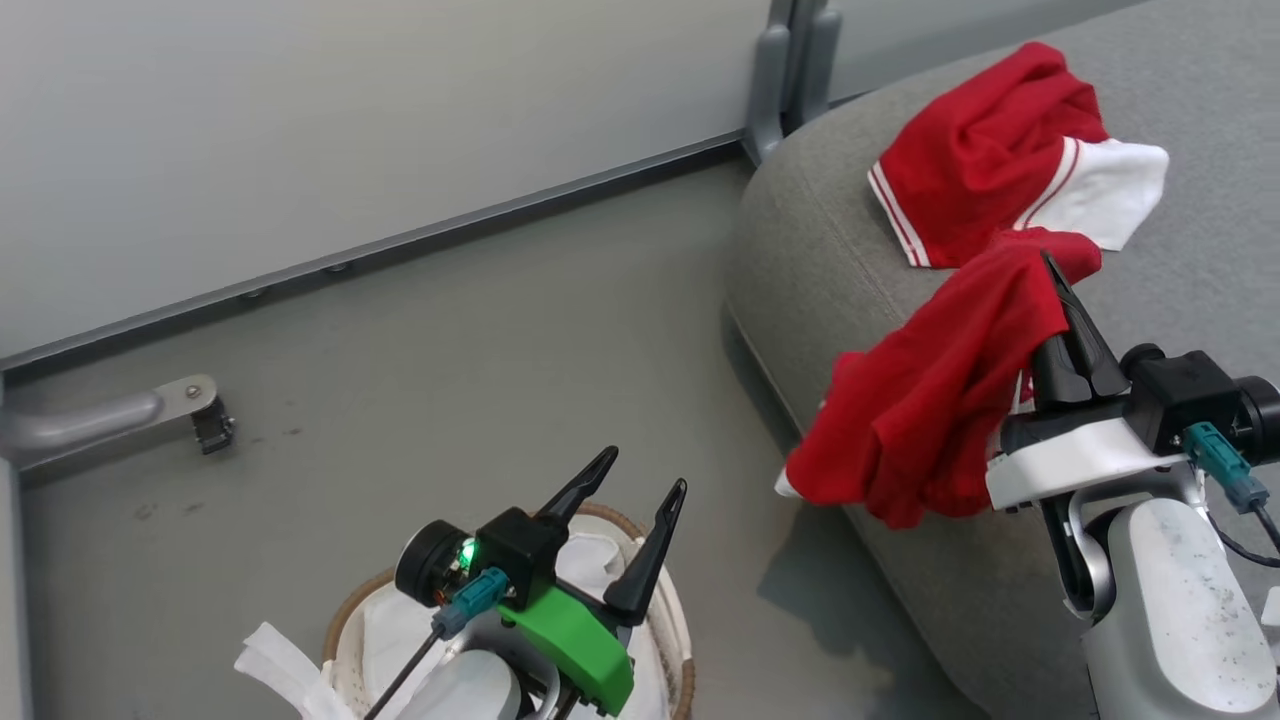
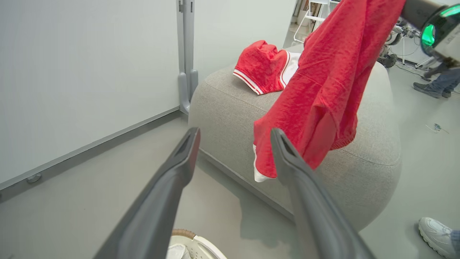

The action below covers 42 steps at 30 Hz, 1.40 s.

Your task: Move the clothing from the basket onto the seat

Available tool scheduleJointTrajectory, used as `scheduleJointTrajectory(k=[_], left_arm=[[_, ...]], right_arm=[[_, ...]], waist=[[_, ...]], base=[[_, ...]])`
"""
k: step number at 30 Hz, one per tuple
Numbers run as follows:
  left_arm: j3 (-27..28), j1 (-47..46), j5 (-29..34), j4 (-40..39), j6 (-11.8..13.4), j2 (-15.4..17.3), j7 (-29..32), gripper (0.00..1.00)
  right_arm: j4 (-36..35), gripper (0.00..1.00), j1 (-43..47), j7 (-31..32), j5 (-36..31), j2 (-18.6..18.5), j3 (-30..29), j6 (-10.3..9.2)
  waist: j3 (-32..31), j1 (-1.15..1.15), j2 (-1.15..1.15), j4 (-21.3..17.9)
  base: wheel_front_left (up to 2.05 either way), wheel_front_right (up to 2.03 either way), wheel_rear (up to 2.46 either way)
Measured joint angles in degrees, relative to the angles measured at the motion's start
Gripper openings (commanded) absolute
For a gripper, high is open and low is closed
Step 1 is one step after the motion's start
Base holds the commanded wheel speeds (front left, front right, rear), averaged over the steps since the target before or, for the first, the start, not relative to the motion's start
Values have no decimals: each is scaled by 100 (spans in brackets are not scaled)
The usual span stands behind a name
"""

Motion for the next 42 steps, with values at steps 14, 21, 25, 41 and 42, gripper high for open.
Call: scheduleJointTrajectory(k=[14, 21, 25, 41, 42], left_arm=[[-454, -277, 5, 37, -1, 97, 0, 100], [-537, -320, -69, 27, -1, 101, 1, 100], [-533, -333, -67, -4, -1, 116, 0, 100], [-374, -610, 122, -247, -1, 283, -1, 100], [-369, -636, 137, -265, -1, 286, -7, 100]], right_arm=[[-51, 0, 73, -1, 330, 0, -68, 0], [-22, 0, 38, -1, 310, 0, -300, 0], [35, 0, -181, -1, 177, 3, -400, 0], [1102, 0, -3702, 20, -311, -1388, -1218, 0], [1177, 0, -3869, 54, -353, -1499, -1229, 0]], waist=[[440, 0, 0, -1128], [598, 0, 0, -1085], [632, 0, 0, -906], [1395, 0, 0, -331], [1438, 0, 0, -302]], base=[[0, 0, 0], [0, 0, 0], [0, 0, 0], [0, 0, 0], [0, 0, 0]])
